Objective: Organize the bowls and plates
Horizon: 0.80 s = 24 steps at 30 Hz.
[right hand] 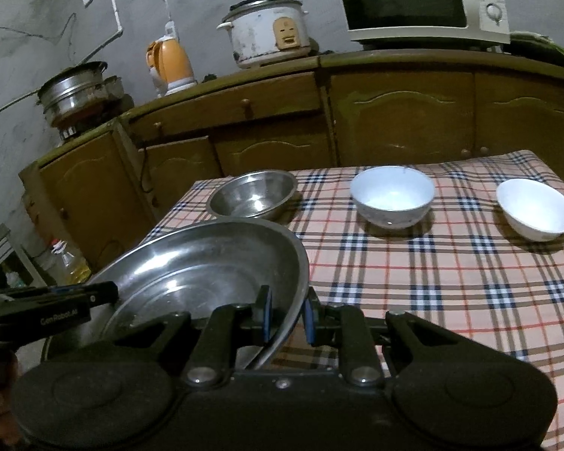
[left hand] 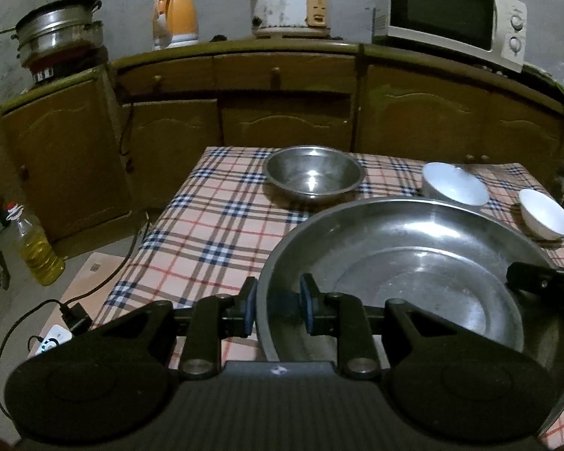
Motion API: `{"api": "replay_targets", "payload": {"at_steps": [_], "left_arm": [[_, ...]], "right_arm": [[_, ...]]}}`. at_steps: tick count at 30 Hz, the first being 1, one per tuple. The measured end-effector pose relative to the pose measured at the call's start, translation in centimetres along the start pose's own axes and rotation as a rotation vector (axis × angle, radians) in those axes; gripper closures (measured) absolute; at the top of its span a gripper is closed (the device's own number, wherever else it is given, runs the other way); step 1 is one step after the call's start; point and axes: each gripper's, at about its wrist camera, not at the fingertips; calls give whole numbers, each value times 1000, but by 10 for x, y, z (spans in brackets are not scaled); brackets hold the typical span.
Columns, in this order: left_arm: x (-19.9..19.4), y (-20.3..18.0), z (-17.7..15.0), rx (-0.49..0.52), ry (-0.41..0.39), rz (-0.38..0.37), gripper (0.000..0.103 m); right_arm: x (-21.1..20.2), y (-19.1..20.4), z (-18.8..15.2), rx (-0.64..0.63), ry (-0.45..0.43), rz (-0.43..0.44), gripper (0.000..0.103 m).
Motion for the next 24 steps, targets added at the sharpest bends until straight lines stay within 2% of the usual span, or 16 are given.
{"api": "replay_targets", "payload": {"at_steps": [9, 24], "left_arm": [[19, 24, -4, -11, 28, 23, 78], [76, 73, -26, -25, 93, 58, 78]], "right_arm": [[31, 21, -4, -20, 24, 15, 80], [106, 55, -30, -41, 94, 35, 80]]}}
Point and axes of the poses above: each gripper's, at about its wrist camera, not at the fingertips, and x roughly the way its jaws point, y to its left, z to its top, and after that the axes turned 1 degree about -x, right-handed
